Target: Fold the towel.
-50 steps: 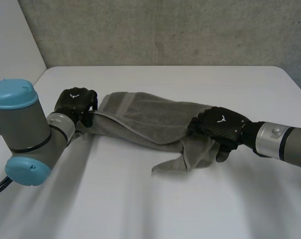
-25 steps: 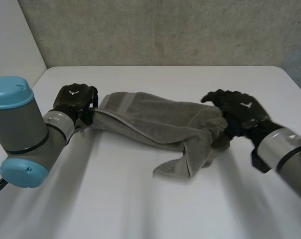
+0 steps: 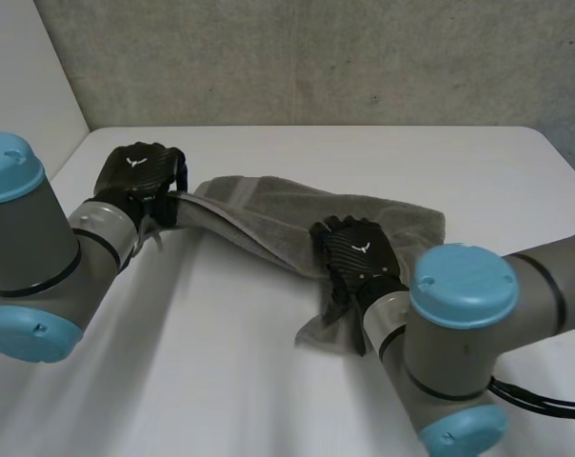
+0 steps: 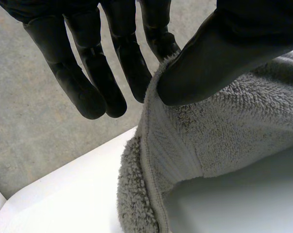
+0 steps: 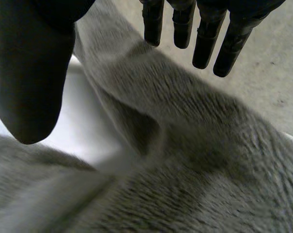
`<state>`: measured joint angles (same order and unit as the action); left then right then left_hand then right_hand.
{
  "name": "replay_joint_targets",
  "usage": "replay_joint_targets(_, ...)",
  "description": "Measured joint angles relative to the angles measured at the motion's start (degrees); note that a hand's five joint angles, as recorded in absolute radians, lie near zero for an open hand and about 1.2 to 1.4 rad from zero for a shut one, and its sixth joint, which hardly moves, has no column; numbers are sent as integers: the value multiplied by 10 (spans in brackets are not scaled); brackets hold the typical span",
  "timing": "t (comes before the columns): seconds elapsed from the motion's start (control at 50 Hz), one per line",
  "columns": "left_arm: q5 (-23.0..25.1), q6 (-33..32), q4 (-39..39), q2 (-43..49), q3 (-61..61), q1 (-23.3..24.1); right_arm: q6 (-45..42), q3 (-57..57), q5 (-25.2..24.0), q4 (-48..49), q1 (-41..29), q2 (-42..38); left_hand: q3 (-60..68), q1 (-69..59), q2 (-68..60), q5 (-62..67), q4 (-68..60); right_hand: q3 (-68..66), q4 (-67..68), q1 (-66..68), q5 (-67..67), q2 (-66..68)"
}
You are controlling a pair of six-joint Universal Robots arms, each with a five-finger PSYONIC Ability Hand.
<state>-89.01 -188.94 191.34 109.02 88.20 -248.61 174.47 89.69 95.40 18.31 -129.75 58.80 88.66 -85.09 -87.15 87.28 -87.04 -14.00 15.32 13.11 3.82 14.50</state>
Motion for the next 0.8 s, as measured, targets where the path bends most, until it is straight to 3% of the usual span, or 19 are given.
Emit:
replay_joint_targets(0.16, 1, 22, 1, -2, -1, -9, -82, 1, 61, 56, 12, -36, 0, 0, 0, 0, 0, 0, 0, 0, 0, 0)
replay_joint_targets(0.32, -1, 26, 2, -1, -5, -26, -135, 45, 67, 100, 35, 9, 0, 0, 0, 0, 0, 0, 0, 0, 0, 0)
replay_joint_targets(0.52, -7, 30, 3, -4, -11, -54, -170, 88, 50, 87, 110, 103, 0, 0, 0, 0, 0, 0, 0, 1, 0, 0)
replay_joint_targets(0.74, -4, 45, 1, -8, -4, -51, -186, 117, -28, 11, 178, 125, 0, -5, 0, 0, 0, -59, 44, 72, 70, 52)
replay_joint_targets(0.8, -3, 46, 1, -8, -2, -49, -185, 128, -44, -1, 180, 123, 0, -5, 0, 0, 0, -277, 263, 296, 287, 287)
